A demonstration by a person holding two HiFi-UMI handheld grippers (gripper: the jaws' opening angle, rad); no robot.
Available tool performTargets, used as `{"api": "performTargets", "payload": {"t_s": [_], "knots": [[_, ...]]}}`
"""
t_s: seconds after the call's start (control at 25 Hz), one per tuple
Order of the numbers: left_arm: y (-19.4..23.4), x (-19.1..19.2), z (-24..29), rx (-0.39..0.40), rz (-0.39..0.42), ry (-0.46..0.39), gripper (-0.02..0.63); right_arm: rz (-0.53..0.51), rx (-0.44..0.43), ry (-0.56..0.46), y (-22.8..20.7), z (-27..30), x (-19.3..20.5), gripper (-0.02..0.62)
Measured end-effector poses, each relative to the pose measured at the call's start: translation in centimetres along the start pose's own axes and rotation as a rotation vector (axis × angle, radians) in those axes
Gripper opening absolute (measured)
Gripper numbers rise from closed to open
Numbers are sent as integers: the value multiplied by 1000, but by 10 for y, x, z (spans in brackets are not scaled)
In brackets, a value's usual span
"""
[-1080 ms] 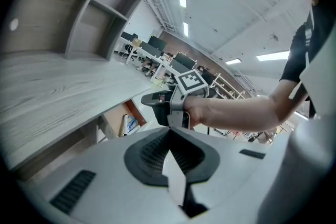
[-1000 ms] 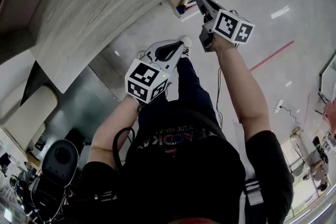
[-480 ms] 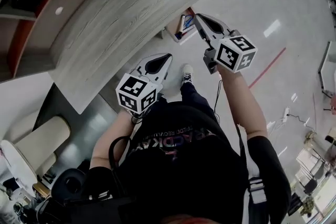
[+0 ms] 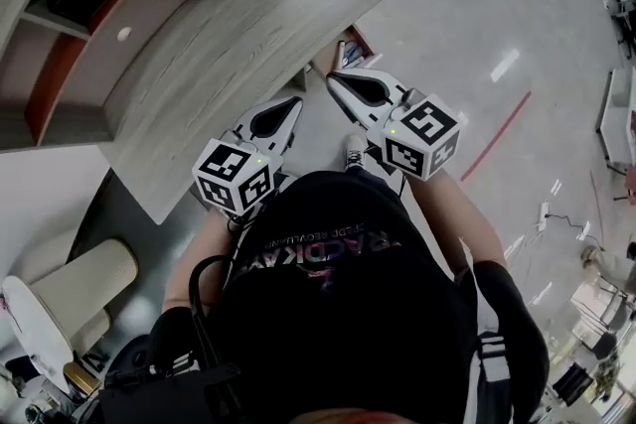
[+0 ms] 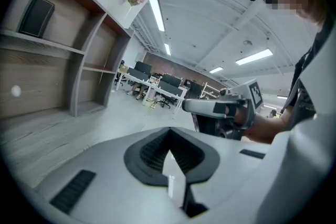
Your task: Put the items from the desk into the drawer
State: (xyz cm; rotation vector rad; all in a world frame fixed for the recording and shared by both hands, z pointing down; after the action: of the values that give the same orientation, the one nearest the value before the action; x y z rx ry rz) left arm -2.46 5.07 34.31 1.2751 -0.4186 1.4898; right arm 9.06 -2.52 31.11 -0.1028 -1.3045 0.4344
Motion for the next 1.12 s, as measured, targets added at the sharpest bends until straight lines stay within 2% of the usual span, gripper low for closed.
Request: {"api": "performTargets", "payload": {"t_s": [0.16, 0.4, 0.8, 1.12], "knots": [[-3, 6, -8, 20, -2, 4, 11, -18, -19, 13, 29, -3, 13, 18], [-6, 14, -13, 48, -6, 21, 11, 57, -32, 33, 54, -3, 43, 18], [-9, 17, -18, 74, 13, 29, 11, 106, -33, 36, 68, -4, 63, 17], [-9, 23, -22, 87, -2, 41, 11, 117, -30, 48, 75, -2, 67, 17]]}}
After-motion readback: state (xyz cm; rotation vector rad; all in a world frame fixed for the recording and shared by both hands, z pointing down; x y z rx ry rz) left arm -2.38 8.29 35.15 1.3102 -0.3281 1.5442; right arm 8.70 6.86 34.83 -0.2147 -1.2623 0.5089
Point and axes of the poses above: the fingertips, and each gripper's own axes: z forward along the fingers, y to its left, x out of its underside, the point moved 6 cm from there along -z, backward along the fingers, and after that the axes turned 2 degrees about y, right-handed, at the moved point
